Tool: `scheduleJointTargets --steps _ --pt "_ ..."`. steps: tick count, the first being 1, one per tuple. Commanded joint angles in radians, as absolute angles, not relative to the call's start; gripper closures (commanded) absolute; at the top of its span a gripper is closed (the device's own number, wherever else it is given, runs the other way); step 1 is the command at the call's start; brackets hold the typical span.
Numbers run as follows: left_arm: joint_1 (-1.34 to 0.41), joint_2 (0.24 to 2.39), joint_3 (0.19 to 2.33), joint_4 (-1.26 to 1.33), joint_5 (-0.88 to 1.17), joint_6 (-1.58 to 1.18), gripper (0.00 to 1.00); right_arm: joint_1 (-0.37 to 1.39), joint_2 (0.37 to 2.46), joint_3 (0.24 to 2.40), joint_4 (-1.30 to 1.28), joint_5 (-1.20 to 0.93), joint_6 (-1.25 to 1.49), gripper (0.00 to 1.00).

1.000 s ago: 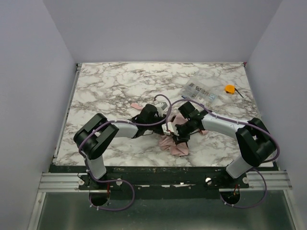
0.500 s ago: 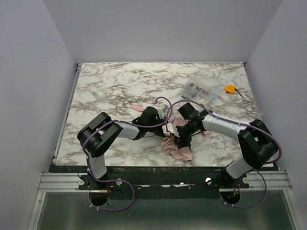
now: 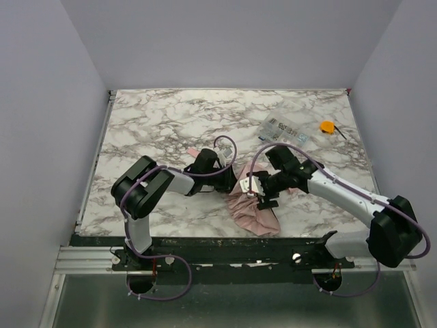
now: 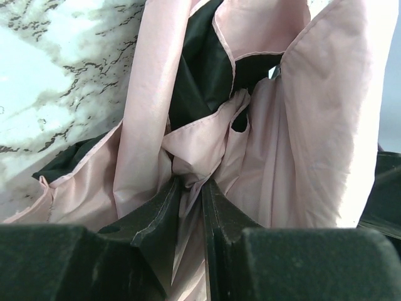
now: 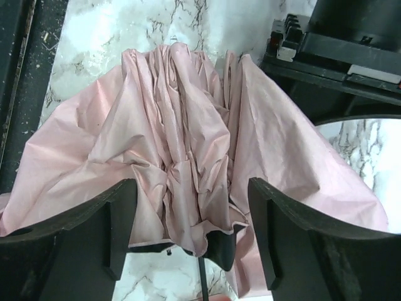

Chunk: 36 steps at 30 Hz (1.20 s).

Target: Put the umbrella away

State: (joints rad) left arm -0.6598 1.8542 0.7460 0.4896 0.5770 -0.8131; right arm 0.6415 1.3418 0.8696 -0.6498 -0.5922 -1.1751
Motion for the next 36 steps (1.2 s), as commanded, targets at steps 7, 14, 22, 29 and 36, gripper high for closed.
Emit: scheduleJointTargets --steps 7,14,22,29,36 --pt "-0.643 1.912 0.752 0.347 0.6 -0.795 0.77 0.641 1.31 0.697 -0.407 -0.562 -1.237 0.0" --pt "-0.642 1.924 0.762 0.32 0.622 -0.768 0.77 0.645 1.294 0.672 -0.279 -0.502 -1.212 0.0" --pt "-0.624 1.937 0.764 0.334 0.622 -0.779 0.78 0.682 1.294 0.783 -0.494 -0.614 -1.218 0.0" --pt "-0.623 1.936 0.767 0.335 0.636 -0.776 0.79 0.687 1.364 0.686 -0.284 -0.428 -1.177 0.0" --pt "-0.622 1.923 0.757 0.355 0.69 -0.766 0.84 0.689 1.45 0.635 -0.236 -0.329 -1.216 0.0"
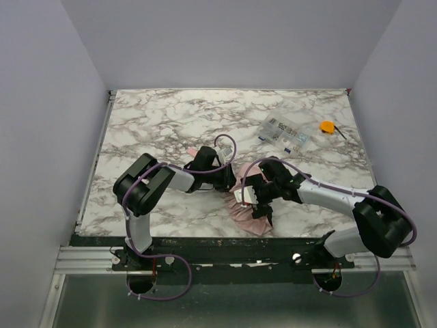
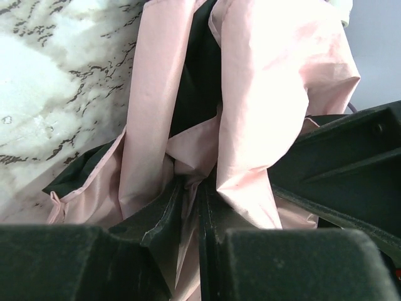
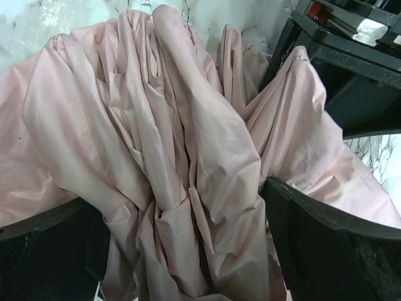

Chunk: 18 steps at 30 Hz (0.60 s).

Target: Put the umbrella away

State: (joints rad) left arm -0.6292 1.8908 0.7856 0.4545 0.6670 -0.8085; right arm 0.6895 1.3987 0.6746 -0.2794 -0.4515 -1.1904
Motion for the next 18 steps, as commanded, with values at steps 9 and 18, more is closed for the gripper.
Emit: scheduleJointTargets --steps 9,18 --pt "-0.592 1.801 0.765 0.367 0.677 -0.806 0.74 0.692 1.549 0.684 -0.45 -0.412 -1.267 0.18" --pt "-0.533 1.656 0.774 0.394 0.663 -0.845 0.57 0.694 1.587 0.673 -0.456 -0.405 -1.266 0.46"
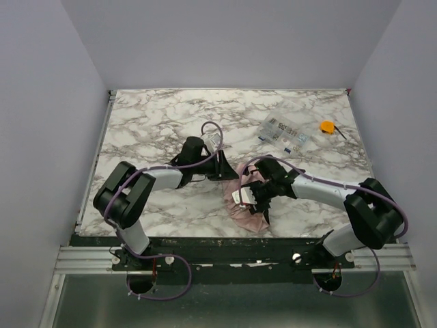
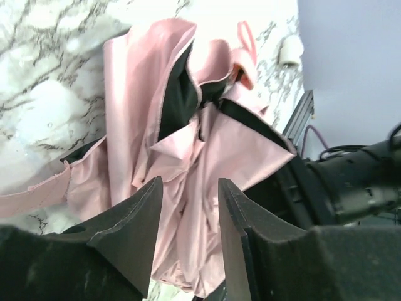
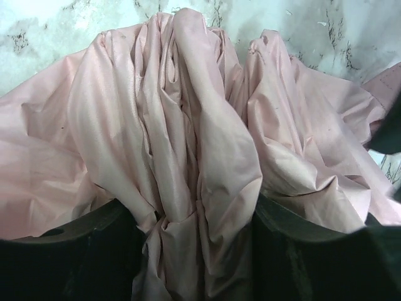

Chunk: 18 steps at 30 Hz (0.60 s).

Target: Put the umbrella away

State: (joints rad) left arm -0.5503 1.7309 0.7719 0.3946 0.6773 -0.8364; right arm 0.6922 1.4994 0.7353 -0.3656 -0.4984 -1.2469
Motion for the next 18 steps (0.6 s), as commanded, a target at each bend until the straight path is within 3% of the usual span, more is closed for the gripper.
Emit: scheduleJointTargets --steps 1,8,14,18 --pt "-0.529 1.643 0.77 0.383 0.651 -0.833 0.56 0.695 1.593 0.68 -0.461 -0.406 -1.264 0.49" --pt "-0.523 1.536 0.674 0.269 0.435 -0.743 0.53 0.701 1.605 0.699 -0.479 -0.433 -1.257 0.58" --pt "-0.532 1.582 0.604 0.344 0.457 -0.759 0.62 0.708 1.65 0.778 -0.542 -0.502 -1.23 0.71" --pt "-0.532 1.477 0.509 0.466 0.389 -0.72 0.64 0.71 1.705 0.853 -0.575 -0.52 -1.158 0.73"
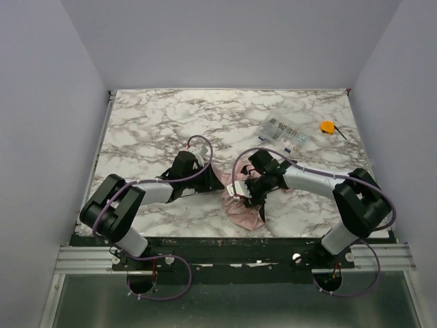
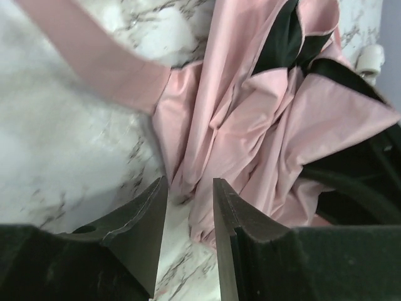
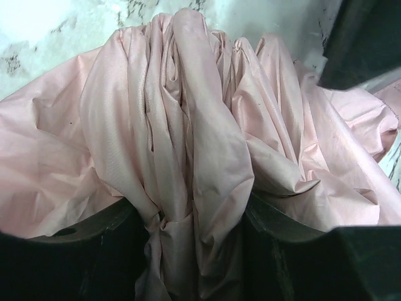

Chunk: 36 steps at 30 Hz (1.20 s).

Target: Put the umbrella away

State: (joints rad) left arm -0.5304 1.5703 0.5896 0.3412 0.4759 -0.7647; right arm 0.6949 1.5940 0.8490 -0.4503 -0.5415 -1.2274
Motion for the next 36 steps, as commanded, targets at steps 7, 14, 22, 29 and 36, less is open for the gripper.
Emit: scheduleJointTargets --steps 7,14,22,29,36 --pt "-0.531 1.132 0.269 0.76 0.331 -0.507 0.4 0.706 1.808 0.939 -0.678 -0.517 -1.095 0.75" --pt "-0.547 0.941 -0.027 1.209 0.46 -0.38 0.15 0.706 1.949 1.054 -0.794 -0.517 -1.024 0.76" --pt "-0.916 0.85 -0.005 0.808 0.27 0.153 0.1 0.681 2.037 1.11 -0.844 -0.499 -0.976 0.78" --pt "-1.074 1.044 0.122 0.747 -0.013 0.303 0.01 0.636 2.034 1.101 -0.87 -0.488 -1.005 0.78" --pt "-1.105 1.35 0.228 0.931 -0.098 0.399 0.01 0.618 2.015 1.068 -0.896 -0.468 -1.049 0.78"
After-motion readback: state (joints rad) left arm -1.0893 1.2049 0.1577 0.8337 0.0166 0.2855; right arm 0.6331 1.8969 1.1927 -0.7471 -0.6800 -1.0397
